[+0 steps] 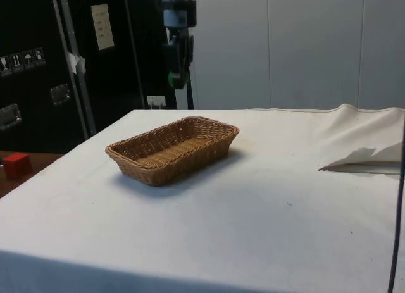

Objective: Pick up the ball and place it into the basket.

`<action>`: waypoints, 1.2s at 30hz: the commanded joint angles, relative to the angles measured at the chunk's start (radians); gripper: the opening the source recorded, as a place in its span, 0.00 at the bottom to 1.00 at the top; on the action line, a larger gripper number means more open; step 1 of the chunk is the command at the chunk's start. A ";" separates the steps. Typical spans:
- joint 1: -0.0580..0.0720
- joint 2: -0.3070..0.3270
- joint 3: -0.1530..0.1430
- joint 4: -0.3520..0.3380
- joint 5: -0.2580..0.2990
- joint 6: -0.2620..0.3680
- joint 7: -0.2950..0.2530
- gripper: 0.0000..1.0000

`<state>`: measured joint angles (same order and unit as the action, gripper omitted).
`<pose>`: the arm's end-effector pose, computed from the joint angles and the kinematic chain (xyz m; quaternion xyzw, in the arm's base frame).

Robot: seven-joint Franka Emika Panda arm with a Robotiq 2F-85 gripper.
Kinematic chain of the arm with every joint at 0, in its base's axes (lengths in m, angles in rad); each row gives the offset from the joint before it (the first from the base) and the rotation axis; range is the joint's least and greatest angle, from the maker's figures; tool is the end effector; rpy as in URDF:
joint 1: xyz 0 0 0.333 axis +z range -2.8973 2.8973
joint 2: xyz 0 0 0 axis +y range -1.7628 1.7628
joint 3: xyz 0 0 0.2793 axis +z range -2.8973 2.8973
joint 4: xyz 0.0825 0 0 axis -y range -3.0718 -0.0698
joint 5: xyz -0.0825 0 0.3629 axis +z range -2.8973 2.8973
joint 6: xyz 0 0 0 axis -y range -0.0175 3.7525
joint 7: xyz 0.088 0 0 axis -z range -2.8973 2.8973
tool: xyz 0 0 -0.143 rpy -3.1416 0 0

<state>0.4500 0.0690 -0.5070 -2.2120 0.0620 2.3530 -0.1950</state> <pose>0.5282 -0.0283 0.3002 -0.9979 -0.0492 -0.0411 0.0010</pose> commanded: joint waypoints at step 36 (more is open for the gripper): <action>-0.006 0.388 0.005 0.147 0.343 0.151 -0.225 0.00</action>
<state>0.4440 0.4570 -0.5020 -2.0650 0.4050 2.5040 -0.4200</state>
